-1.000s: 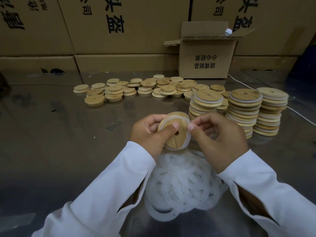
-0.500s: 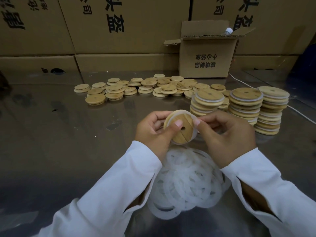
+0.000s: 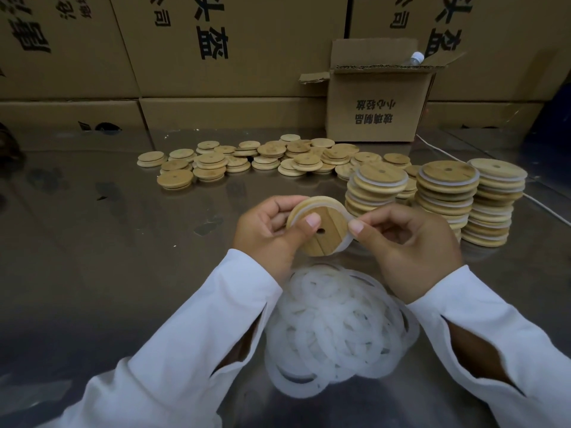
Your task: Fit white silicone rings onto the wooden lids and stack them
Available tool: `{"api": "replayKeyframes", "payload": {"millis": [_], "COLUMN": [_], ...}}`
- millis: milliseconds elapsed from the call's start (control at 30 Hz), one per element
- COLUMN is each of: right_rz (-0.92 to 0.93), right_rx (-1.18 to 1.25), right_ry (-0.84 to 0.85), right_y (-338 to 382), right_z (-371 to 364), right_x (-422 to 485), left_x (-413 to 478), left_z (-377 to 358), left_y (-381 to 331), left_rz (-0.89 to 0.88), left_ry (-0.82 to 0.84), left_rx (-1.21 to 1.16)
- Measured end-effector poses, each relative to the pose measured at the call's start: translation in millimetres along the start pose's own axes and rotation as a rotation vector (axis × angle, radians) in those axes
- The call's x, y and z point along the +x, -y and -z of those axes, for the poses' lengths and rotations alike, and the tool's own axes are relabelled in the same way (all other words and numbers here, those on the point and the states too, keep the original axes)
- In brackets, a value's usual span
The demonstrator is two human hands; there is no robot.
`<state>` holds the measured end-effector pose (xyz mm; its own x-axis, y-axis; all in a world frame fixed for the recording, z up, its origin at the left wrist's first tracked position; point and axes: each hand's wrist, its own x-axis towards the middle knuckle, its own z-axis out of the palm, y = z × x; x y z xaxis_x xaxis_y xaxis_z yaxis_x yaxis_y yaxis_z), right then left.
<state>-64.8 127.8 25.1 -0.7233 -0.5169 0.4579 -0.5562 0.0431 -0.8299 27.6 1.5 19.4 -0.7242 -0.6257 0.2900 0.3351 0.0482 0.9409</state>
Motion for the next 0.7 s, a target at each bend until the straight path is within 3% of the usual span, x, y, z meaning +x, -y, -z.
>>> {"api": "replayKeyframes", "payload": {"millis": [200,367,533,700], "right_rz": [0.031,0.019,0.14,0.128], "right_rx": [0.017,-0.023,-0.09,-0.155], "right_ry": [-0.012,-0.039,-0.14,-0.14], "right_y": [0.2,-1.5,0.0,-0.2], "right_z": [-4.7,-9.0,-8.2,-7.0], "right_x": [-3.3,-4.7,-5.8,-4.3], "left_x": [-1.0,-0.5,-1.3,-5.0], "left_z": [-4.6,-7.1,-8.2,-11.4], "left_y": [7.7,7.1,5.3,9.1], "left_rz": [0.121,0.095,0.113,0.175], "left_ry": [-0.059,-0.1,-0.076,-0.019], "left_rx": [-0.117,-0.189,-0.239,-0.076]}}
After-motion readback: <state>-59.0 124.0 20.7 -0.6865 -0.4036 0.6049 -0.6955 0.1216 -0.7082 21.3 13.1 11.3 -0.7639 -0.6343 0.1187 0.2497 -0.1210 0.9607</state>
